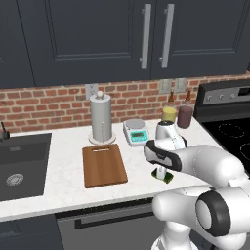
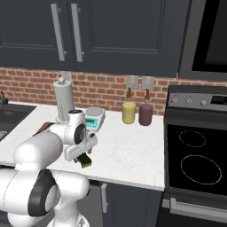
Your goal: Pick up the sponge from the counter and clean the cutting board by briefly scrubbing or pressing down on the cutting board. Once finished, release the sponge.
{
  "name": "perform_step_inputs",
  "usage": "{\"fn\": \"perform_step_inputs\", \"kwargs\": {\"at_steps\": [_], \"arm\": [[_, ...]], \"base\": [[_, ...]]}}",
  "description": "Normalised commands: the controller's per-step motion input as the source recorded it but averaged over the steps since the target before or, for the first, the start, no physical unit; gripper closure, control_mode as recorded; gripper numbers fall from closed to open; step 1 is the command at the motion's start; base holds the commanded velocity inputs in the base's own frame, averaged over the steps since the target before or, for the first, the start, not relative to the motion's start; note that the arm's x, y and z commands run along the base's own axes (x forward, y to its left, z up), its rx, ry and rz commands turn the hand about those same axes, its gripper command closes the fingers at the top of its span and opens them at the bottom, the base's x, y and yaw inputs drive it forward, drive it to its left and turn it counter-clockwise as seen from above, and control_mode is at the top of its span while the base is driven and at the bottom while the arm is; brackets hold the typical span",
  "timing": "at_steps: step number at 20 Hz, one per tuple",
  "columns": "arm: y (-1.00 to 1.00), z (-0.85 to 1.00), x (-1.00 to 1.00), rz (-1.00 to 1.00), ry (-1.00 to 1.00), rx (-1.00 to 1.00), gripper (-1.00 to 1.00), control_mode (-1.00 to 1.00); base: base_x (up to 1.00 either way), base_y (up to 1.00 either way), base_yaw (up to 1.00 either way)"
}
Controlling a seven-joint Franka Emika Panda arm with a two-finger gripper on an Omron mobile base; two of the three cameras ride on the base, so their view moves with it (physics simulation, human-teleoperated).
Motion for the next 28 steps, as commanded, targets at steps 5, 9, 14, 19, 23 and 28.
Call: {"fn": "perform_step_inputs", "kwargs": {"at_steps": [5, 9, 14, 19, 23, 28], "arm": [[0.0, -0.16, 0.0, -0.09, 0.0, 0.0, -1.0, -1.0], [0.0, -0.11, 0.0, -0.06, 0.0, 0.0, -1.0, -1.0], [0.0, -0.08, 0.04, -0.02, 0.0, 0.0, -1.0, -1.0], [-0.02, -0.06, 0.09, 0.0, 0.0, 0.02, -1.0, -1.0], [-0.09, -0.05, 0.08, 0.0, 0.0, 0.03, -1.0, -1.0], [-0.07, -0.11, 0.08, 0.0, 0.0, 0.02, -1.0, -1.0]], "base": [[0.0, 0.0, 0.0], [0.0, 0.0, 0.0], [0.0, 0.0, 0.0], [0.0, 0.0, 0.0], [0.0, 0.0, 0.0], [0.0, 0.0, 0.0]]}}
